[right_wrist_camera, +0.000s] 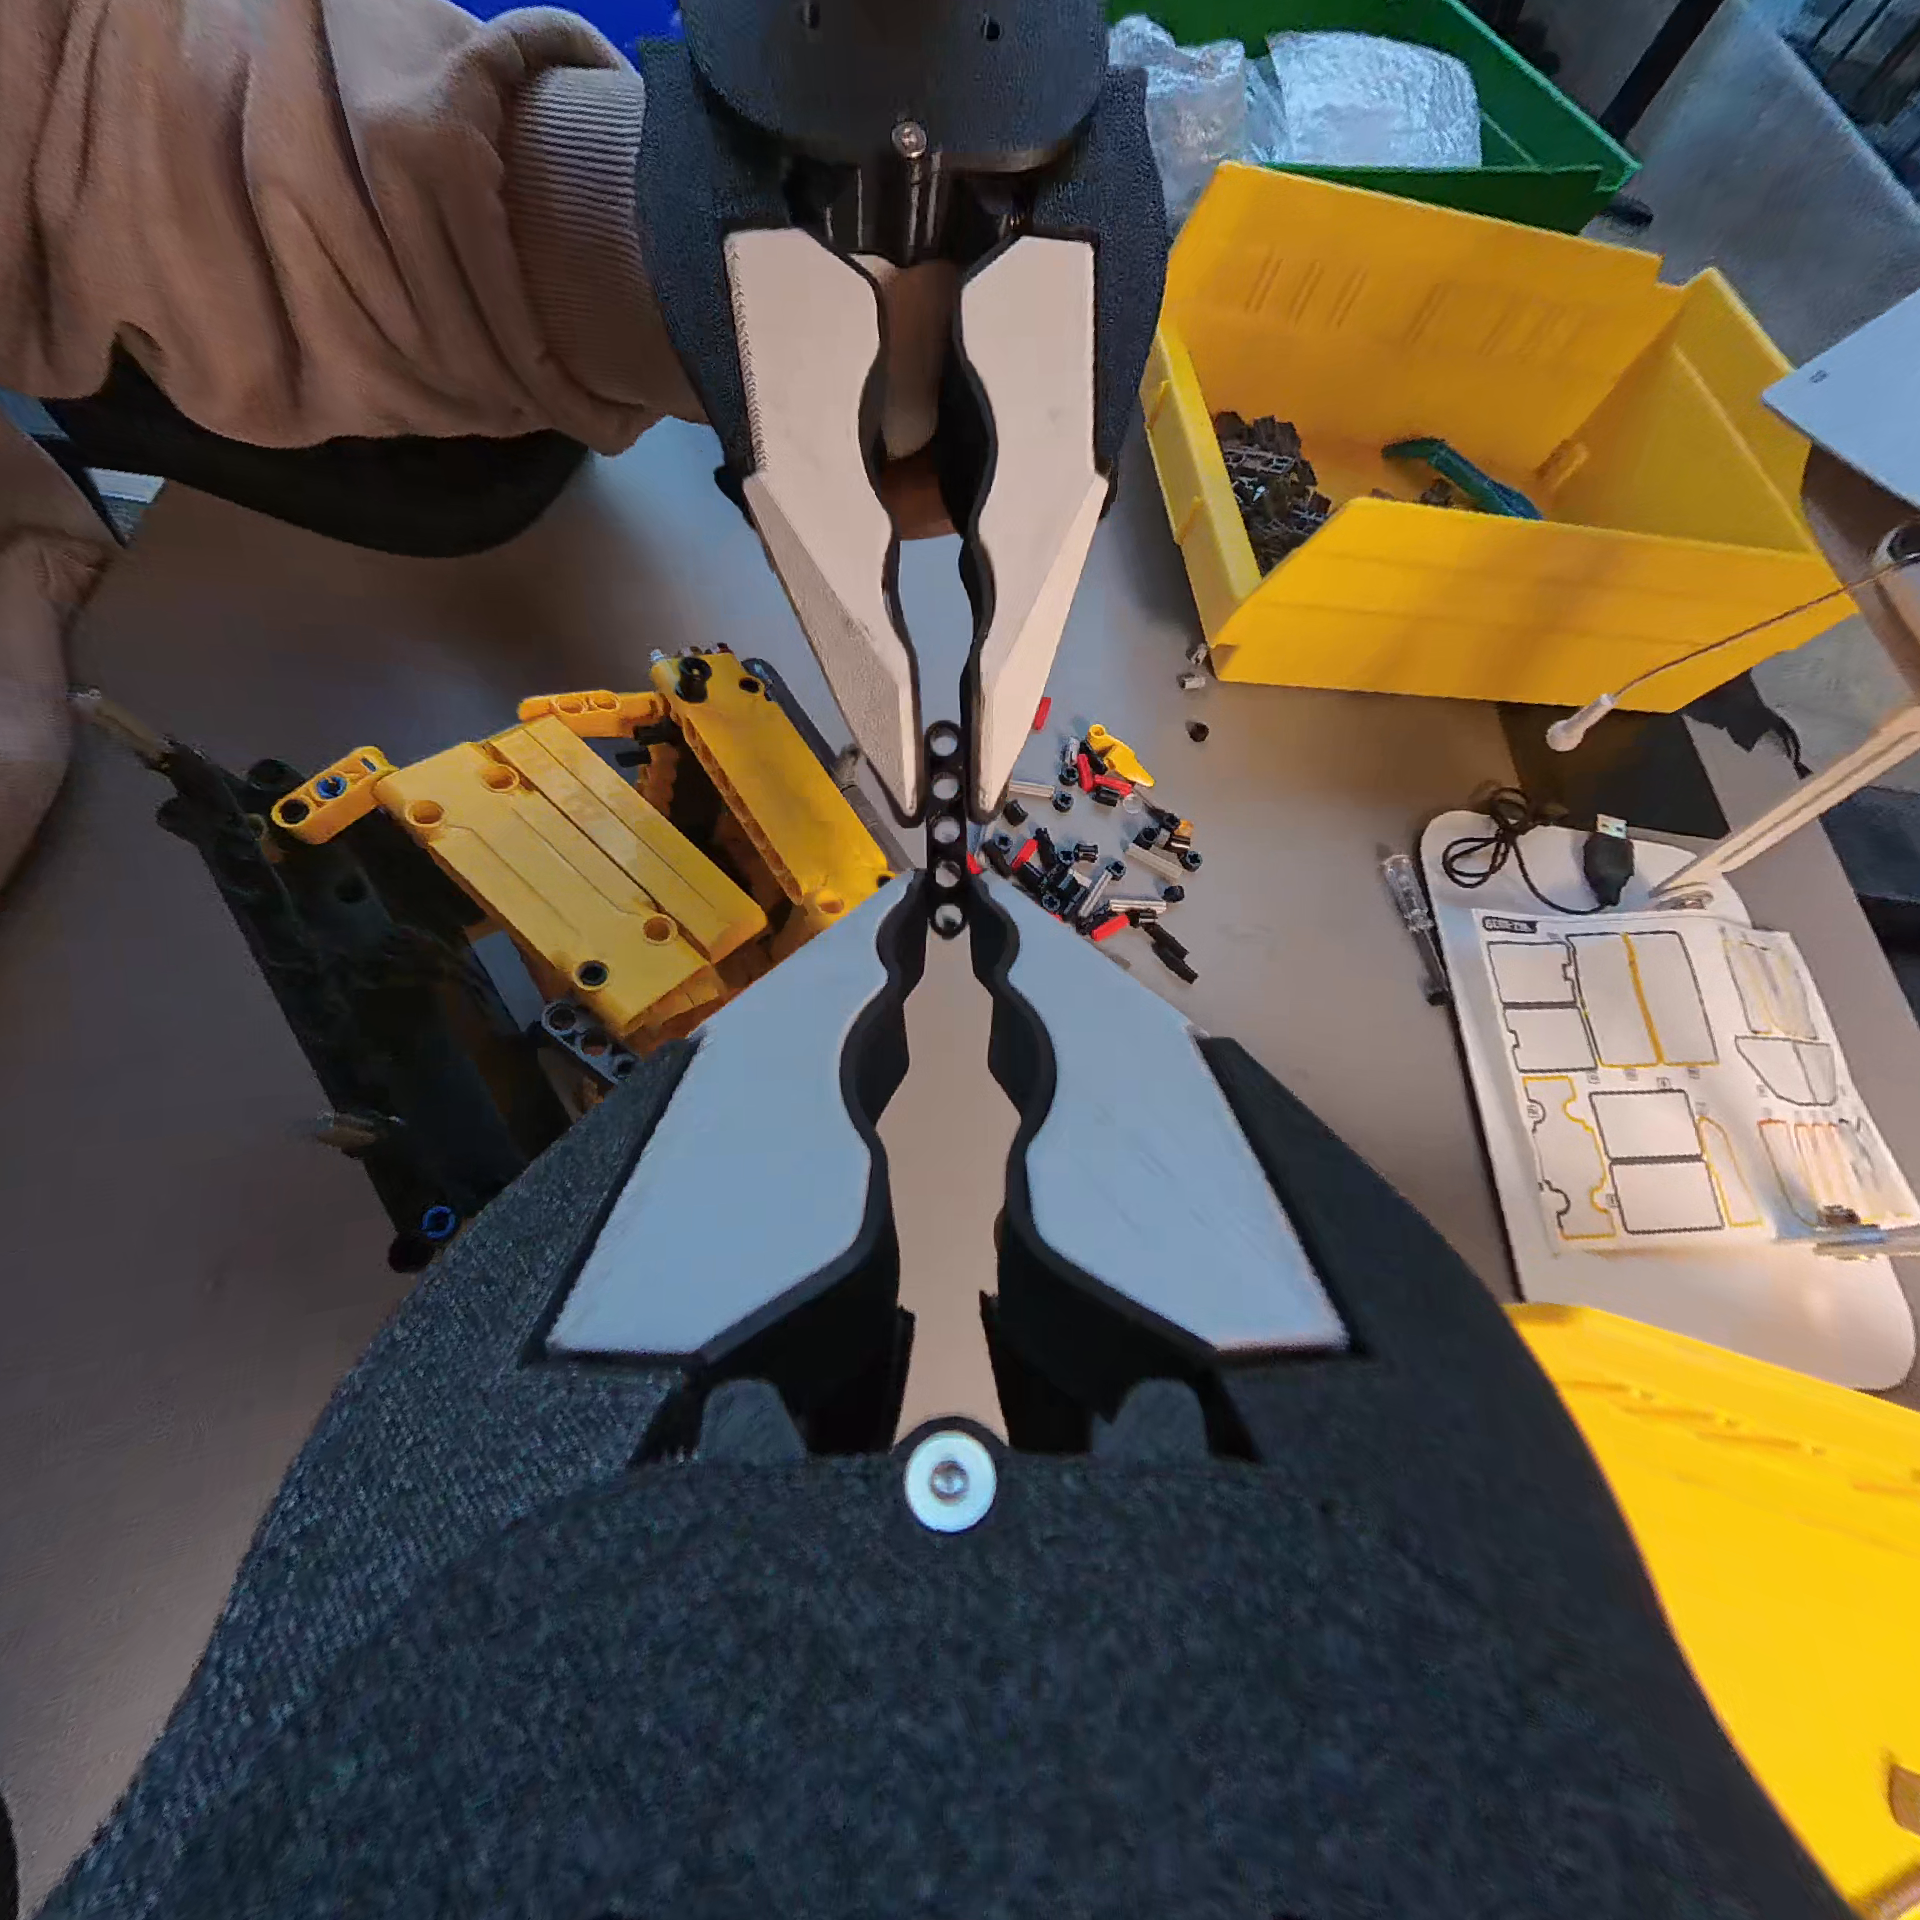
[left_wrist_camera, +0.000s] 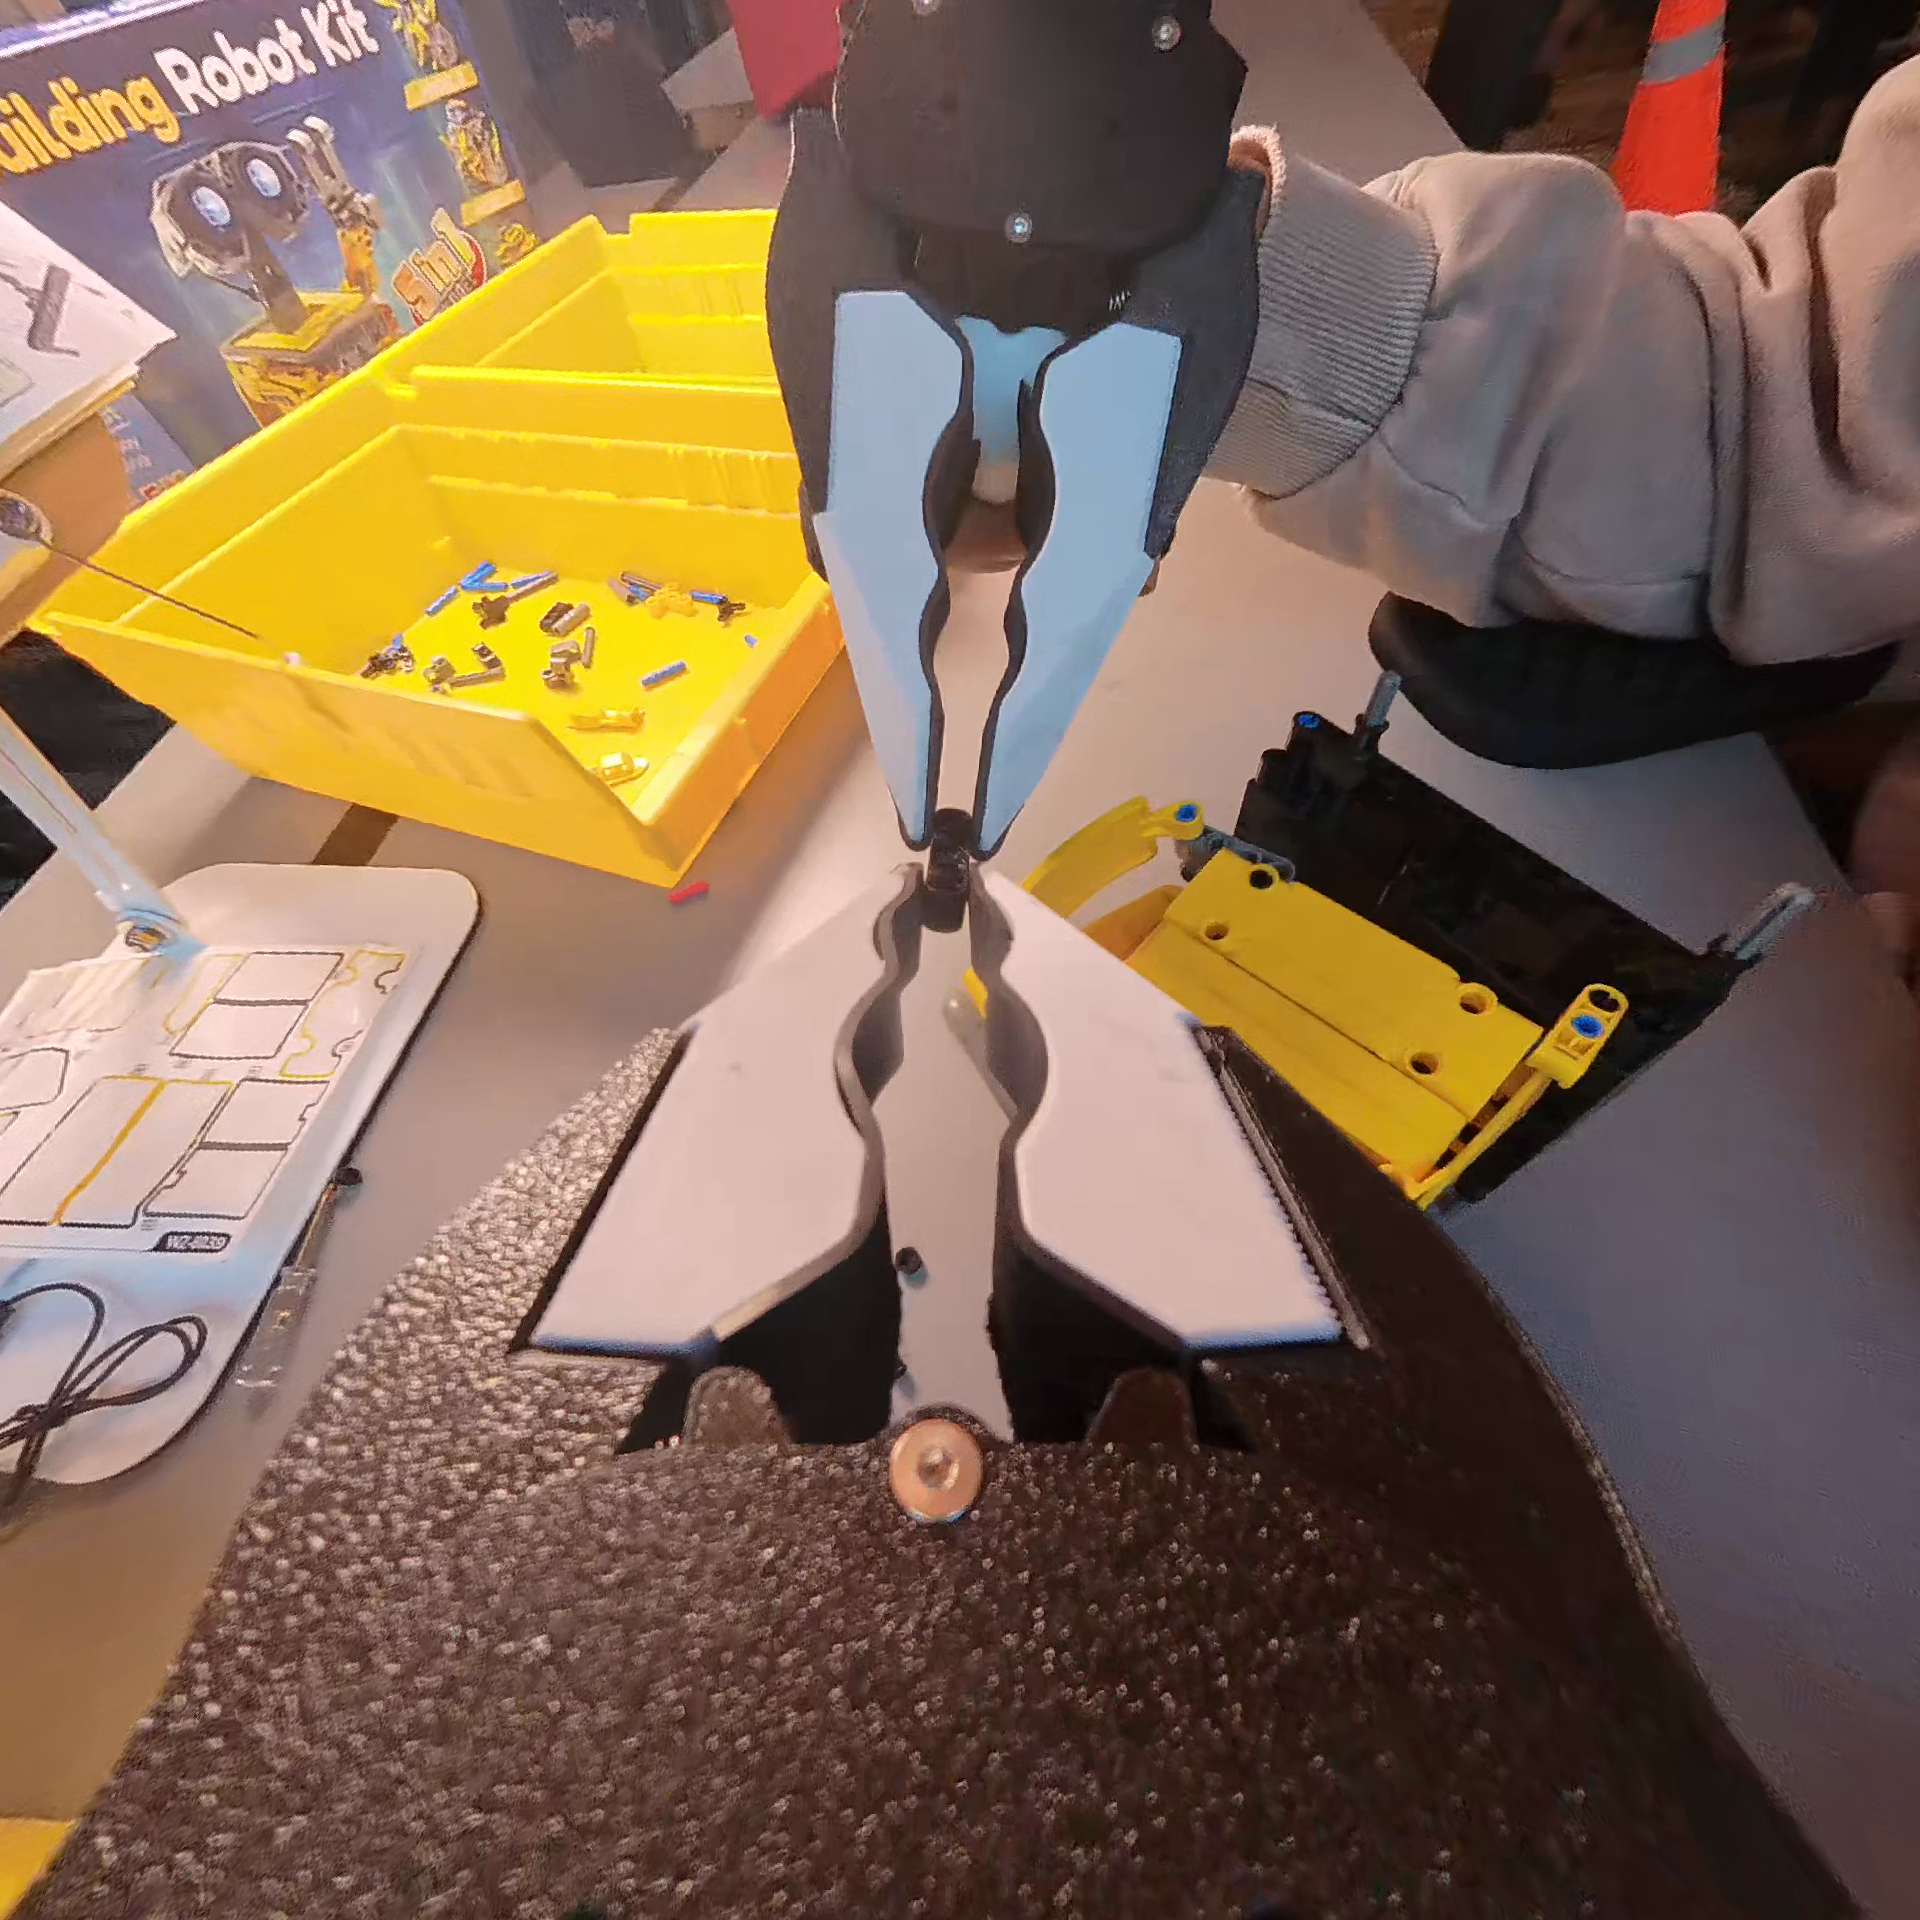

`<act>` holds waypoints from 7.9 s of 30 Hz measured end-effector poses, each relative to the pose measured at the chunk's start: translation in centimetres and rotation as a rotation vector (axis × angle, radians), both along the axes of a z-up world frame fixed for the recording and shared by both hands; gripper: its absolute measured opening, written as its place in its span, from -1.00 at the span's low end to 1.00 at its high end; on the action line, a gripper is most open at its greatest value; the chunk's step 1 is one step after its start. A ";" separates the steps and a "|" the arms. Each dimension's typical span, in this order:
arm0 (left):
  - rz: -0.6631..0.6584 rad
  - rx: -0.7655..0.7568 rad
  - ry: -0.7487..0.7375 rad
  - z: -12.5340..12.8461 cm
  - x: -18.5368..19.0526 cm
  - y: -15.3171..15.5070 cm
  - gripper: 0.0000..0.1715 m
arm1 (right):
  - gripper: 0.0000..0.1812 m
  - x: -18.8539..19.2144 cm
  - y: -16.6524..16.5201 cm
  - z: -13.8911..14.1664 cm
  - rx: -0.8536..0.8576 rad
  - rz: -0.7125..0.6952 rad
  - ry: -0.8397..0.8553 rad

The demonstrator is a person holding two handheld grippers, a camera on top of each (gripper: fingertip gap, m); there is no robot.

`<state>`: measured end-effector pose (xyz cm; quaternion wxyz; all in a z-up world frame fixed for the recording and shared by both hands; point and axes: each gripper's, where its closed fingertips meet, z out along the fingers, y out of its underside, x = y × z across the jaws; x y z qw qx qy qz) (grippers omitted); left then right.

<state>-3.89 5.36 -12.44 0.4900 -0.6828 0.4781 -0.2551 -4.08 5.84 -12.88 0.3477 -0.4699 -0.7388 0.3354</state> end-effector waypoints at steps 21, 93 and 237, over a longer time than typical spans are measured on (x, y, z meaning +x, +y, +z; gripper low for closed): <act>1.291 -0.772 0.904 -2.3 -42.8 -21.6 -0.92 | -0.69 5.5 0.4 0.5 -0.109 -0.004 -0.126; 0.084 -0.258 -0.050 -6.6 -2.2 -8.0 -0.60 | -0.46 3.3 -7.8 -3.3 0.061 0.157 -0.703; -0.058 -0.213 -0.176 -3.3 0.4 -10.0 -0.92 | -0.89 3.5 -8.8 -1.7 -0.282 -0.041 0.252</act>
